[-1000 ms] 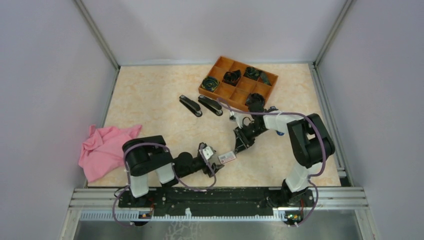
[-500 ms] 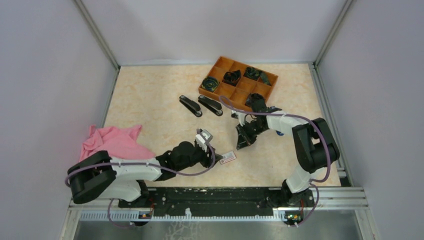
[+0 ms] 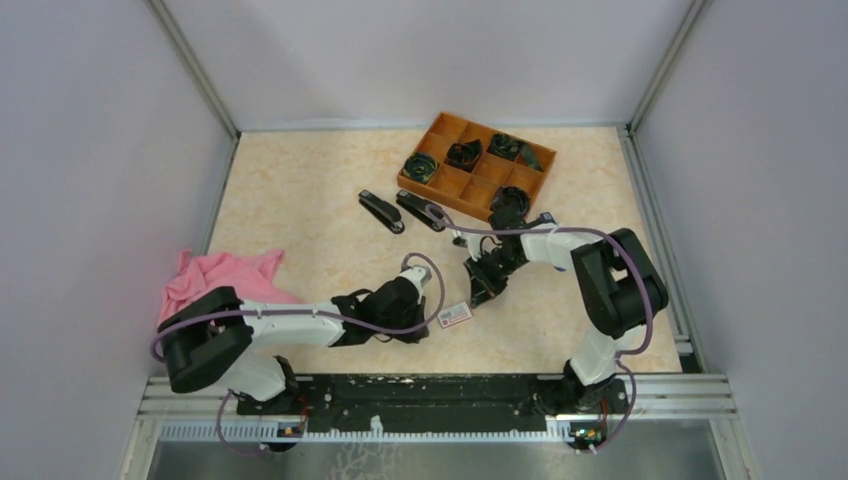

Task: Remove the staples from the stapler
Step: Close the staple box at the center of the board.

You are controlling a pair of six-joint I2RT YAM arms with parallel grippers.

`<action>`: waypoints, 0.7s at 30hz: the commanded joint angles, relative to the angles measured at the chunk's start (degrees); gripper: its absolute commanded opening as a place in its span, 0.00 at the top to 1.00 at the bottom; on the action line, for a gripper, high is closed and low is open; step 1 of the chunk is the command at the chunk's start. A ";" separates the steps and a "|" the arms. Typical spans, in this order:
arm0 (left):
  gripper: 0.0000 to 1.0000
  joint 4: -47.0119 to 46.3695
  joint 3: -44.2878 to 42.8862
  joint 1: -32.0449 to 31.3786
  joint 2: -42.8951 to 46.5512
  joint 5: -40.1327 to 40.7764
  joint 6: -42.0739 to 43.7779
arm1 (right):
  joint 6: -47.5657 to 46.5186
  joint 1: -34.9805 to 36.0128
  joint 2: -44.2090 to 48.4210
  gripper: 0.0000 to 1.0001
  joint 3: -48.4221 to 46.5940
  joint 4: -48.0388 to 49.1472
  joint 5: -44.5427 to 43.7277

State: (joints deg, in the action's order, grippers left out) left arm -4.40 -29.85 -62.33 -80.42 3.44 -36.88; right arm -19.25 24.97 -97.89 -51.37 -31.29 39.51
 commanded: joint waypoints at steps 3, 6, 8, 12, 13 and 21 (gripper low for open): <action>0.98 8.19 -7.36 -0.07 -6.48 -1.09 -2.43 | 0.73 1.11 -0.45 1.00 -0.66 1.14 -0.19; 0.98 8.54 -9.07 -0.07 -8.24 -0.88 -1.96 | 1.01 1.86 -1.09 1.00 -0.86 1.05 -0.03; 0.98 8.69 -9.81 -0.08 -9.30 -0.21 -1.71 | 1.46 1.92 -1.37 1.00 -1.07 0.99 0.44; 0.98 8.71 -11.88 0.06 -12.00 0.59 -0.82 | 1.80 2.00 -1.43 1.00 -1.10 1.03 1.27; 0.98 8.76 -12.51 0.09 -12.78 0.70 -0.60 | 1.84 2.01 -1.41 1.00 -1.10 1.05 1.73; 0.98 10.00 -14.93 1.34 -15.98 0.99 1.14 | 2.08 2.05 -0.95 1.00 -1.24 0.83 1.39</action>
State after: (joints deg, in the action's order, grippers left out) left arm 3.16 -44.75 -61.98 -93.03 1.91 -37.52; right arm -17.72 26.13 -98.56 -51.48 -30.87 40.34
